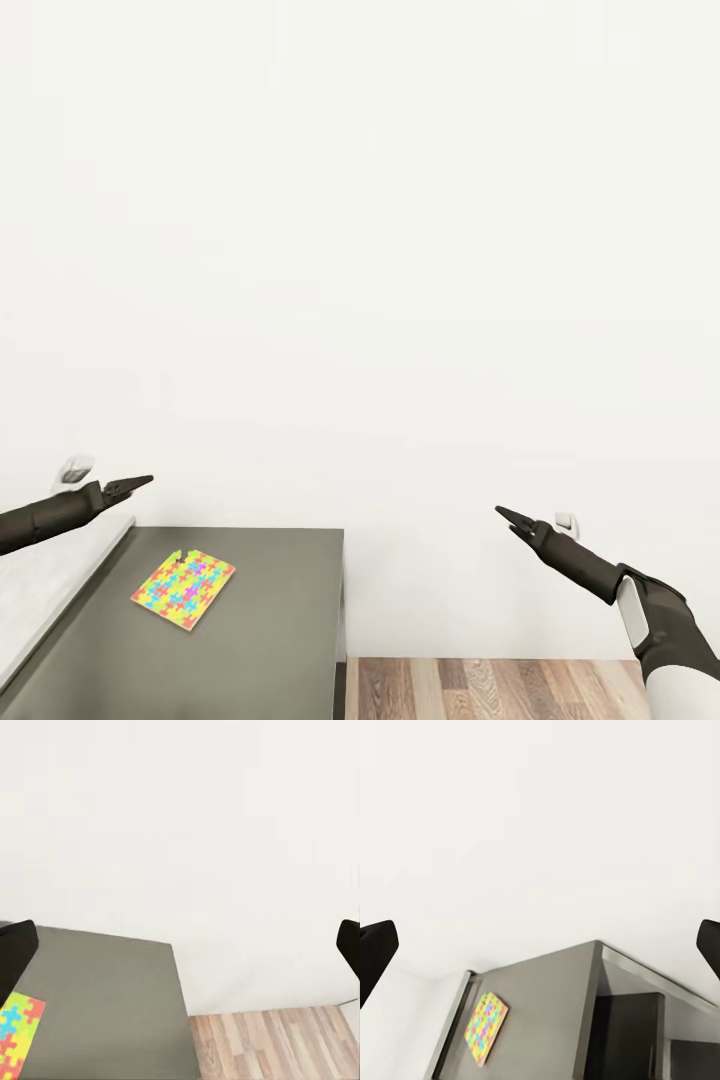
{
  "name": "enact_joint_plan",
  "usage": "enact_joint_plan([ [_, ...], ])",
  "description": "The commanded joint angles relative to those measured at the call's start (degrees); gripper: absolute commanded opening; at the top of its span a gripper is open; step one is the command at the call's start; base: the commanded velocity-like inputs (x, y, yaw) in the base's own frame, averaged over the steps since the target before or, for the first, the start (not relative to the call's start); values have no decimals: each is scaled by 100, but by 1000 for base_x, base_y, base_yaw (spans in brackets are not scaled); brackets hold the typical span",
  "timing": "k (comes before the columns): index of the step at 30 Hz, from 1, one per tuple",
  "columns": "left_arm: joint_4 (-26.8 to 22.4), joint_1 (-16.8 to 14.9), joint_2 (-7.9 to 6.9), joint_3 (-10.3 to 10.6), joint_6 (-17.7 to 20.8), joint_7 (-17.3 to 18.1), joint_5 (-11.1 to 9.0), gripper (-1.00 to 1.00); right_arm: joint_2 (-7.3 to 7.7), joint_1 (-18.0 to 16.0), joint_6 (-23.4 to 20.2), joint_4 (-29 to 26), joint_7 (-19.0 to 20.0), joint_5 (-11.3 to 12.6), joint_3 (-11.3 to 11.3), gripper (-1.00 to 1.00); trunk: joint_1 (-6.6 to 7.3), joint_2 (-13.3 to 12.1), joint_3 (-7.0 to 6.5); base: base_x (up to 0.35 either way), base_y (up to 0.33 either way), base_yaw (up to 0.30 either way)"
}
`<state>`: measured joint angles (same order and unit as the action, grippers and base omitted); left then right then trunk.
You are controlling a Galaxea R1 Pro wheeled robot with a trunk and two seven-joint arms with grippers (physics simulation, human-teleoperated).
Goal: Put all the toys in the child's room - the three board games (two on the bed and one on the table), the two jigsaw puzzles on the table, and the tennis ball on the table - inside the toy box on the table in the child's room.
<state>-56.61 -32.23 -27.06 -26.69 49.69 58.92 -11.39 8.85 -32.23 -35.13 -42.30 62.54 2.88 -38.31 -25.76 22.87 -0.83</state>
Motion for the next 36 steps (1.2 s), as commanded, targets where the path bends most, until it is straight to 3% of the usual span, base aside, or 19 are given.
enact_joint_plan([
  [1, 2, -14, 40, 1, 31, -252, -10, 100, -1, -3, -53, -3, 3, 20, -8, 100, -2, 4, 2, 0, 0, 0],
  [4, 2, -52, 176, 41, 32, -855, 1, 100, -4, -3, -59, -15, -10, 15, 4, 100, -2, 4, 3, 0, 0, 0],
  [6, 1, -136, 284, 142, 33, -1499, 8, 100, -5, -3, -61, -19, -16, 13, 10, 100, -2, 4, 8, 0, 0, 0],
  [8, 19, -333, 386, 405, 42, -2467, 5, 100, -6, -3, -63, -22, -25, 10, 14, 100, -2, 4, 21, 0, 0, 0],
  [9, 31, -385, 417, 501, 40, -2707, 3, 100, -4, -3, -65, -22, -26, 8, 15, 100, -2, 4, 28, 0, 0, 0],
  [11, 116, -613, 605, 1059, 7, -3776, 0, 100, 2, -3, -76, -23, -15, 4, 15, 100, -2, 4, 45, 0, 0, 0],
  [12, 148, -656, 645, 1167, -2, -3965, 1, 100, 2, -3, -79, -24, -13, 4, 13, 100, -2, 4, 54, 0, 0, 0],
  [15, 491, -942, 949, 1633, -93, -4901, 13, 100, 2, -3, -86, -24, -17, -3, 15, 100, -2, 4, 81, 0, 0, 0],
  [19, 1260, -1342, 1160, 1825, -582, -5702, 51, 100, 8, -1, -70, -27, -11, -8, 17, 100, -2, 4, 118, 0, 0, 0],
  [25, 2306, -1710, 1190, 1880, -1058, -6128, 123, 100, 11, 5, -57, -39, -5, -14, 17, 100, -2, 4, 175, 0, 0, 0],
  [33, 2519, -1758, 1220, 1874, -1337, -6187, 671, 100, 13, 6, -55, -41, -5, -14, 16, 100, -2, 4, 250, 0, 0, 0],
  [36, 2539, -1760, 1226, 1872, -1487, -6189, 740, 100, 12, 6, -52, -39, -10, -13, 15, 100, -2, 4, 278, 0, 0, 0],
])
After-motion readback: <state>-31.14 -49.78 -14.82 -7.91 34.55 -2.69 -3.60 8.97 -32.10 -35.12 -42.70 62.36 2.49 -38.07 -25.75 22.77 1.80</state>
